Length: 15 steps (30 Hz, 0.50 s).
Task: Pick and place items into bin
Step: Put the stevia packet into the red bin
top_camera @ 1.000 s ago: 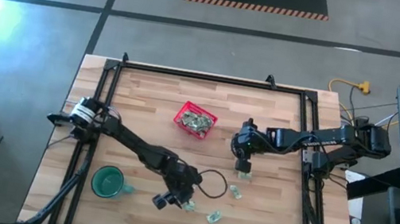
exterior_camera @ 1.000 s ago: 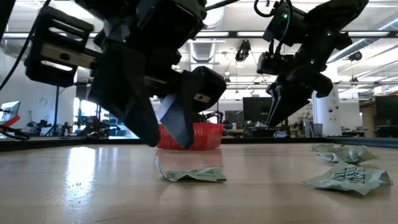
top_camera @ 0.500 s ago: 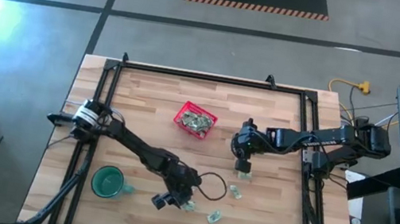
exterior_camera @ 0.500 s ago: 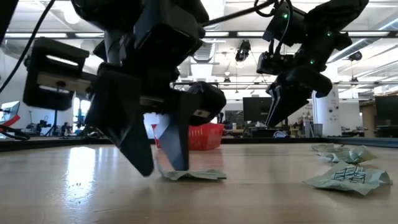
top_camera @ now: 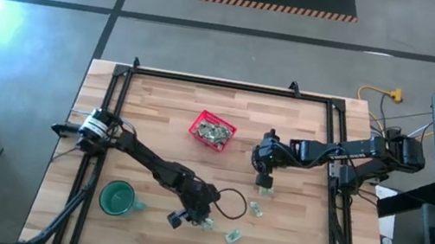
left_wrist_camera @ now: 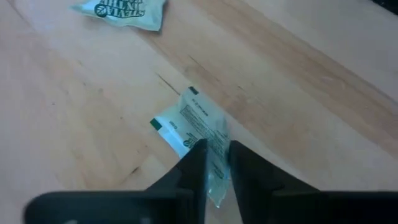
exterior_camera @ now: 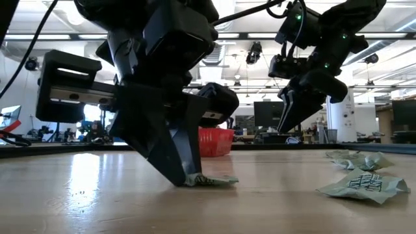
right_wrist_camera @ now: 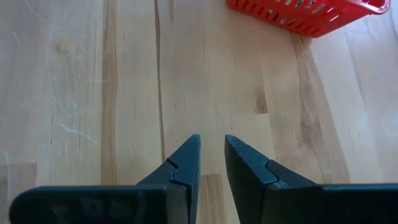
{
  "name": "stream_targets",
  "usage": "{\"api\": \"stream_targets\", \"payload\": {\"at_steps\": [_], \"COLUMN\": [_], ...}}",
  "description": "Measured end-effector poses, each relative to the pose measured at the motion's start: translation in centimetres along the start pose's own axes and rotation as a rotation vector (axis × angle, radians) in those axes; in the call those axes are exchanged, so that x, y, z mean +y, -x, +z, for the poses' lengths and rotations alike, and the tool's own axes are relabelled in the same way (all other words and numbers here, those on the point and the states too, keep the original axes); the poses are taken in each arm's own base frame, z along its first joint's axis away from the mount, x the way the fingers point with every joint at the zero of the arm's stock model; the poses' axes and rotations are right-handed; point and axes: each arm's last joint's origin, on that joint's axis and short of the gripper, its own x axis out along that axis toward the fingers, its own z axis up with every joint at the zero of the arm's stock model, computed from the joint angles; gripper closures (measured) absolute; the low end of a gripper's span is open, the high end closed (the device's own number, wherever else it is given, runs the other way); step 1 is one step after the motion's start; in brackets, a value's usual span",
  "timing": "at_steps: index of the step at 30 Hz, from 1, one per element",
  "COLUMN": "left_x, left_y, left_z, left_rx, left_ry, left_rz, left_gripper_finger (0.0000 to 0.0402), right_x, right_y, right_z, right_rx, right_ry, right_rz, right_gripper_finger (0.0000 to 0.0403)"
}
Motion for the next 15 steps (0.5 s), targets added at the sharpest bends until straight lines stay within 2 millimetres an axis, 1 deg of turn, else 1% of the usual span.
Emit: {"api": "stream_targets", "payload": {"at_steps": [3,4,8,10,12,15], "left_x": [0.0,0.0,0.0,0.0,0.1,0.2], "left_y": [0.0,0.0,0.2,0.5,1.0,2.2], "left_z": [0.0,0.0,0.0,0.1,0.1,0.2], "left_rx": [0.005,0.006,0.013,0.032,0.064,0.138], "left_ry": [0.0,0.0,0.0,0.002,0.007,0.025], "left_rz": [0.012,0.015,0.026,0.052,0.1,0.23], "left_gripper_finger": [0.0388,0.0394,0.0396,0.04,0.04,0.04], "right_x": [0.0,0.0,0.0,0.0,0.0,0.0], "right_y": [0.0,0.0,0.0,0.0,0.0,0.0], "right_z": [0.0,0.0,0.0,0.0,0.0,0.0], "right_rx": [0.0,0.0,0.0,0.0,0.0,0.0], "right_ry": [0.0,0.0,0.0,0.0,0.0,0.0], "right_rz": [0.0,0.0,0.0,0.0,0.0,0.0], "right_gripper_finger": [0.0339,0.0339,0.0341,0.0342,0.0341,0.0339]}}
